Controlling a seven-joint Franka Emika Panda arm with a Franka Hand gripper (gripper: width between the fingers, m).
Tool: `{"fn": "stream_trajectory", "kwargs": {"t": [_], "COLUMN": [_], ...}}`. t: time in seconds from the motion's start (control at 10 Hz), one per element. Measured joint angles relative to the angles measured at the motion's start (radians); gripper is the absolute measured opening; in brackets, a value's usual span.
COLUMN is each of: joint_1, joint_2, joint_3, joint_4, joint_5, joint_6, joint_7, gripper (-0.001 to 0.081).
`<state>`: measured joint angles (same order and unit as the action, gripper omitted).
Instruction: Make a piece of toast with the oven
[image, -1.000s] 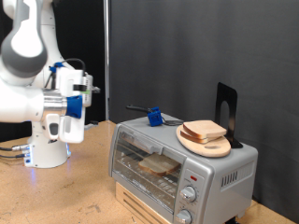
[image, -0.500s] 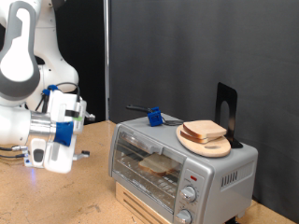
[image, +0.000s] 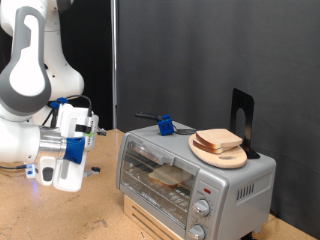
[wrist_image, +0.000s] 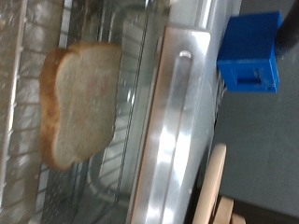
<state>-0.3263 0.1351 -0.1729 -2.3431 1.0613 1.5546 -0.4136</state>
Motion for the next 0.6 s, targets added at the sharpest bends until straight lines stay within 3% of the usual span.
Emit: {"fn": "stream_trajectory", "kwargs": {"t": [0.6], "joint_1": [0.021], "joint_2": [0.174], "joint_3": [0.077], "joint_4": [0.193], "joint_5": [0.120], "joint_6": [0.055], "joint_7": [0.028], "gripper": [0.0808]}}
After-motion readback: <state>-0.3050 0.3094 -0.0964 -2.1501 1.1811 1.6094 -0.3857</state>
